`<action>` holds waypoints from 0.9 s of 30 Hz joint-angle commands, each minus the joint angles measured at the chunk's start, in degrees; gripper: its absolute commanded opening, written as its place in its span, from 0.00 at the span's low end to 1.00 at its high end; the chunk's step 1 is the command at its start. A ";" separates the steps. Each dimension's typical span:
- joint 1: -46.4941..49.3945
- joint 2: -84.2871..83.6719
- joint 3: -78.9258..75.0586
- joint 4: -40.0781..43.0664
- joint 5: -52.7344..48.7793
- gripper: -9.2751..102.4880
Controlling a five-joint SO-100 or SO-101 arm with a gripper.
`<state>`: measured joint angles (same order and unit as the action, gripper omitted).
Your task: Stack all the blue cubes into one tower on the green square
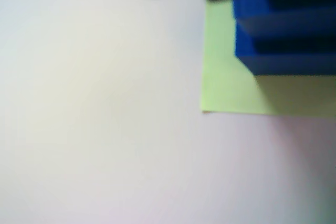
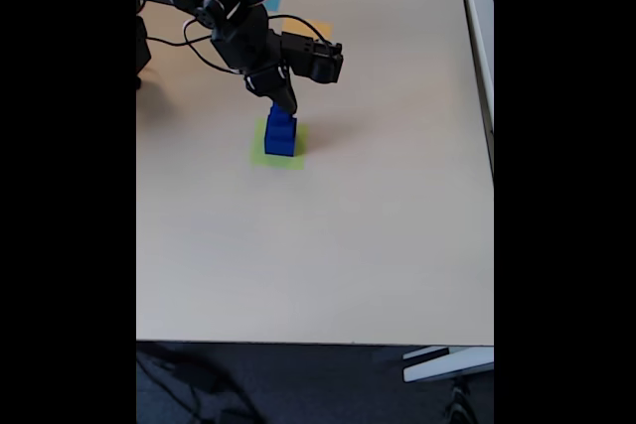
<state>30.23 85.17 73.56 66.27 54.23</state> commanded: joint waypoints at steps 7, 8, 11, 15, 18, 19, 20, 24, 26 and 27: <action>-1.85 -7.38 -26.37 13.10 -0.88 0.08; -2.11 -6.24 -25.22 13.89 -0.09 0.08; -2.90 -3.43 -23.03 16.96 2.46 0.08; -4.22 2.11 -19.78 20.65 4.92 0.08; -5.10 5.54 -16.96 22.15 6.50 0.08; -5.27 6.68 -15.56 22.15 6.94 0.08; -5.45 7.38 -14.24 22.15 7.21 0.08; -5.01 8.70 -9.93 21.80 7.29 0.08; -4.66 9.23 -7.12 20.30 6.77 0.08; -4.39 9.40 -5.80 19.60 6.77 0.08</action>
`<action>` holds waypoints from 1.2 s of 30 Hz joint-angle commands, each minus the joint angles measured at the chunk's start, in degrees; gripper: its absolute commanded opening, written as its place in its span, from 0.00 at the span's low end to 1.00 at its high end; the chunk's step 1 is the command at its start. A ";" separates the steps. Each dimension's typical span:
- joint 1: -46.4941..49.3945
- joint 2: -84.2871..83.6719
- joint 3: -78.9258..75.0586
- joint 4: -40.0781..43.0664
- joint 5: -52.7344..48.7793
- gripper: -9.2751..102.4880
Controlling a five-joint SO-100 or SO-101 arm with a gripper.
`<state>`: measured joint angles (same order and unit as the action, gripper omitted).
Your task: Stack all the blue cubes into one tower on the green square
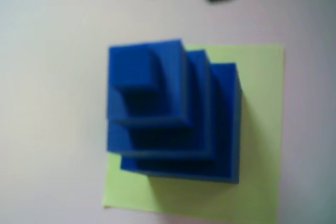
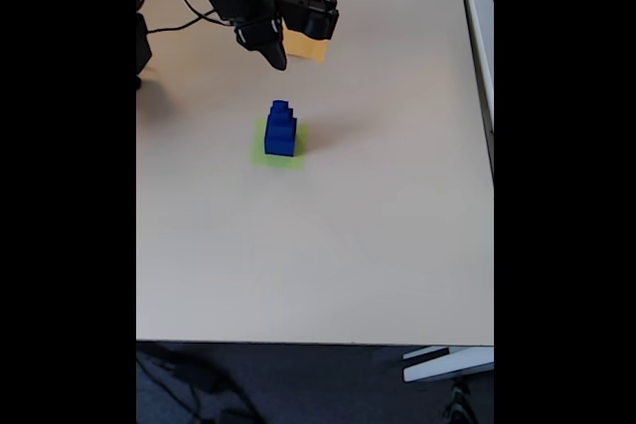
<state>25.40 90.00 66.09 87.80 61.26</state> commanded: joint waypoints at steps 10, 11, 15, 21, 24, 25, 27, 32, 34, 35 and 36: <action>1.49 5.45 6.33 -3.34 0.18 0.08; 1.58 5.45 6.59 -3.43 0.18 0.08; 2.29 5.27 7.03 -3.52 0.18 0.08; 2.90 4.57 7.12 -3.96 -1.05 0.08; 3.16 4.13 7.65 -4.66 -1.67 0.08; 3.25 4.13 7.65 -4.66 -1.67 0.08; 3.25 3.78 7.73 -5.19 -2.02 0.08; 3.52 3.52 9.84 -7.56 -2.46 0.08; 3.60 3.52 10.37 -8.26 -2.81 0.08; 3.69 3.52 10.46 -8.53 -2.99 0.08; 3.69 3.52 10.55 -8.61 -3.08 0.08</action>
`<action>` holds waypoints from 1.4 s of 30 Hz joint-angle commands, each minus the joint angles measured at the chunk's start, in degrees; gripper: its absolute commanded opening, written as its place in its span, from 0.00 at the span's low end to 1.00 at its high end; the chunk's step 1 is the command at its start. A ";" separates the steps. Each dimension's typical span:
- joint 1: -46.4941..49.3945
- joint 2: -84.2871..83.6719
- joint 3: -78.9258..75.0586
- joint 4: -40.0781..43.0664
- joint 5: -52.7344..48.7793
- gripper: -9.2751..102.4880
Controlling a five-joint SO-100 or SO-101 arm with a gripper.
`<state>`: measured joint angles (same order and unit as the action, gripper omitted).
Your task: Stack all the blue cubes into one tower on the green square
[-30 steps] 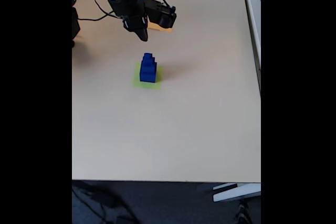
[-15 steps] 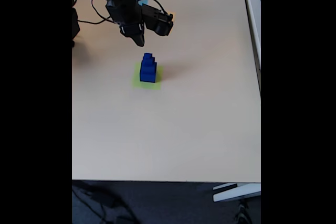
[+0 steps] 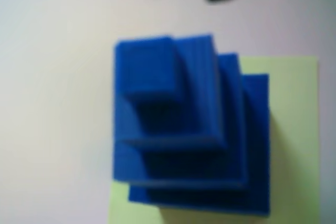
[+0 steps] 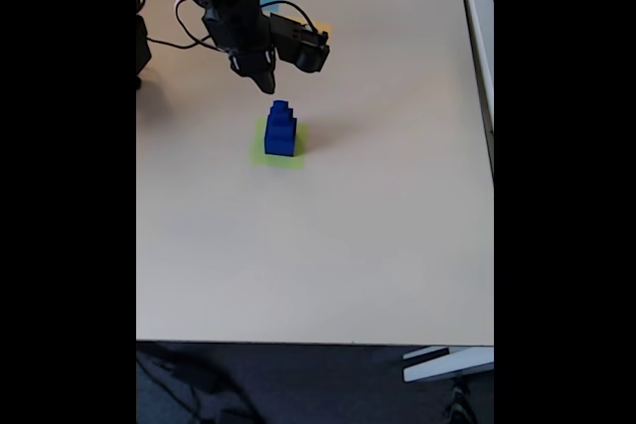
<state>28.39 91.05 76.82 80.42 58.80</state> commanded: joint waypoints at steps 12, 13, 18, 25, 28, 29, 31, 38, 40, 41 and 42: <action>1.49 2.55 1.93 -2.55 -1.05 0.08; 1.58 2.55 2.02 -2.55 -1.14 0.08; 1.93 2.55 2.29 -2.64 -1.32 0.08; 2.20 2.37 2.81 -3.43 -1.76 0.08; 2.46 2.11 2.81 -3.52 -1.76 0.08; 2.46 2.02 2.81 -3.52 -1.76 0.08; 2.55 1.93 2.81 -3.87 -2.02 0.08; 2.64 1.85 2.99 -3.87 -2.11 0.08; 2.64 1.85 3.08 -3.87 -2.20 0.08; 2.72 1.85 3.08 -3.87 -2.20 0.08; 2.72 1.76 3.16 -3.87 -2.20 0.08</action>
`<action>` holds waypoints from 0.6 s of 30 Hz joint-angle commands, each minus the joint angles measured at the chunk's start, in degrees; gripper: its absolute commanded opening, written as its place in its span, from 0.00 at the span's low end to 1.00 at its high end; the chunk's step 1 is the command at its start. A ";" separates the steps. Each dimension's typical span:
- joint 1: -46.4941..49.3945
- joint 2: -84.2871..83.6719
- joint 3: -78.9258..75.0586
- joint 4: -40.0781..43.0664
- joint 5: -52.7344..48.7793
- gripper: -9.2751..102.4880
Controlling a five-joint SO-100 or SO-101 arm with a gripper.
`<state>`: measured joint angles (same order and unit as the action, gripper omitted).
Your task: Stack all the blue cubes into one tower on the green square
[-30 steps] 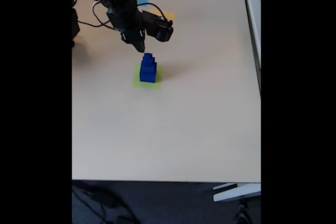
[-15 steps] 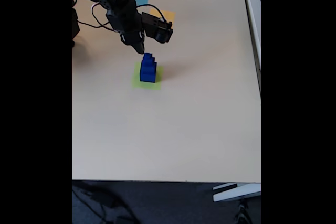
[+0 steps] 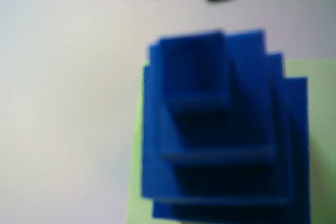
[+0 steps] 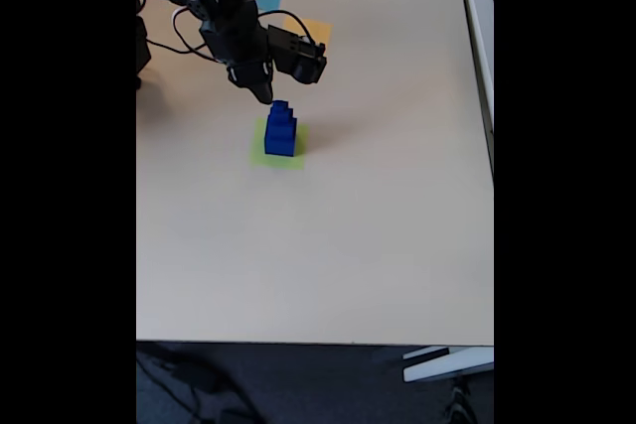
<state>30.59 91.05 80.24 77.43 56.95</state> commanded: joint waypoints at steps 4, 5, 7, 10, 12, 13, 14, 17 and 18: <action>0.70 1.23 -0.26 -1.23 -0.62 0.08; 0.79 1.23 -0.26 -1.23 -0.62 0.08; 0.79 1.14 -0.26 -1.32 -0.62 0.08; 0.79 1.05 -0.26 -1.41 -0.62 0.08; 0.79 0.97 -0.26 -1.67 -0.88 0.08; 0.88 0.88 -0.26 -1.76 -0.88 0.08; 0.88 0.79 -0.26 -1.85 -0.88 0.08; 0.88 0.62 -0.44 -1.93 -0.88 0.08; 0.88 0.62 -0.44 -1.93 -0.88 0.08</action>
<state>31.11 90.97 80.33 76.46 56.43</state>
